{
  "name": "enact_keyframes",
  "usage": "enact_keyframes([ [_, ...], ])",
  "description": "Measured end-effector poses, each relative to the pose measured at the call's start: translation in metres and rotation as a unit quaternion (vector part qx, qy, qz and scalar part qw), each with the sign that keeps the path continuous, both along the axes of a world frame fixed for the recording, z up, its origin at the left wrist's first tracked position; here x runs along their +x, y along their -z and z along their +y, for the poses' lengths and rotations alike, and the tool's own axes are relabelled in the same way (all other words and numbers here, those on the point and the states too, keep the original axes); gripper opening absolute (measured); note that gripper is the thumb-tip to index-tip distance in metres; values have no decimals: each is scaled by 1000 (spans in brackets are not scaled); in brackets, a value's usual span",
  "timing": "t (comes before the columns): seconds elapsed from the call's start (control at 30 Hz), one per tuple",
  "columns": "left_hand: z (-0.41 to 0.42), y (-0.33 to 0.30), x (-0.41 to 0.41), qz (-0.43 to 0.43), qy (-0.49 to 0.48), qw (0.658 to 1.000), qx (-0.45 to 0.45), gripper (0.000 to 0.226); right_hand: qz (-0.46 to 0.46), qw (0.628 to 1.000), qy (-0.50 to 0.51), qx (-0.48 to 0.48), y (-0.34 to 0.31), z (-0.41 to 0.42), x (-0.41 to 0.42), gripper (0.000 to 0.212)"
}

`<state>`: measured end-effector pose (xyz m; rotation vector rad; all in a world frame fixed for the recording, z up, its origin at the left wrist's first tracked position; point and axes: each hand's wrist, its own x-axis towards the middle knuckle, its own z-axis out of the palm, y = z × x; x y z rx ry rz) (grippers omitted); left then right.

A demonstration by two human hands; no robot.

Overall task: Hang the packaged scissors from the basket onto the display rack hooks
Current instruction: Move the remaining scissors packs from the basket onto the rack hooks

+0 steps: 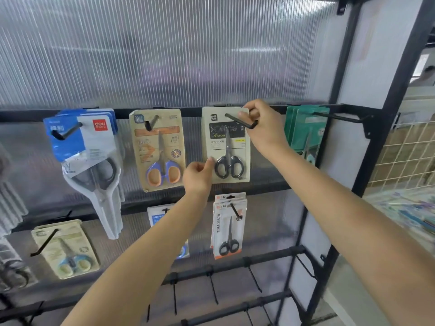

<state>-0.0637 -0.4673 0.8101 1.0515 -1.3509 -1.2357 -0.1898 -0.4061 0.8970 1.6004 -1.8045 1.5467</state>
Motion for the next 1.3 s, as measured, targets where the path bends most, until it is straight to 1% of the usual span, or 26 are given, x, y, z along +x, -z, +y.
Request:
enact_keyframes([
  [0.1, -2, -1, -3, -30, -16, 999, -17, 32, 19, 1000, 14, 0, 3, -4, -2, 22],
  [0.17, -3, -1, -3, -56, -18, 997, -44, 31, 22, 999, 24, 3, 4, -3, -2, 24],
  [0.27, -2, 0, 2, -90, -15, 993, -73, 36, 33, 999, 38, 13, 9, 4, -1, 30],
  [0.37, 7, 3, 10, -118, -16, 989, -87, 31, 40, 997, 65, 27, 13, 21, 3, 34],
  [0.47, 19, 10, 21, -149, 14, 979, -137, 29, 44, 992, 108, 51, 22, 44, 13, 33],
  [0.6, 30, 14, 43, -178, 59, 967, -173, 39, 50, 979, 166, 103, 46, 78, 34, 35],
  [0.7, 33, 24, 59, -190, 96, 947, -240, 38, 55, 962, 224, 143, 63, 109, 60, 38],
  [0.8, 49, 37, 76, -228, 129, 928, -266, 48, 56, 940, 284, 178, 84, 144, 92, 40],
  [0.9, 77, 51, 90, -264, 202, 888, -318, 48, 47, 917, 328, 221, 107, 182, 125, 39],
  [1.0, 118, 61, 96, -274, 302, 834, -373, 43, 25, 891, 376, 253, 129, 225, 159, 41],
  [1.07, 154, 70, 97, -266, 369, 797, -397, 44, -4, 875, 406, 264, 144, 257, 180, 42],
  [1.13, 191, 81, 96, -244, 423, 767, -417, 42, -19, 843, 442, 305, 157, 290, 196, 44],
  [1.2, 229, 95, 97, -231, 466, 735, -435, 41, -30, 820, 468, 329, 169, 322, 210, 46],
  [1.3, 281, 118, 102, -241, 510, 680, -468, 46, -73, 793, 508, 329, 190, 371, 232, 44],
])
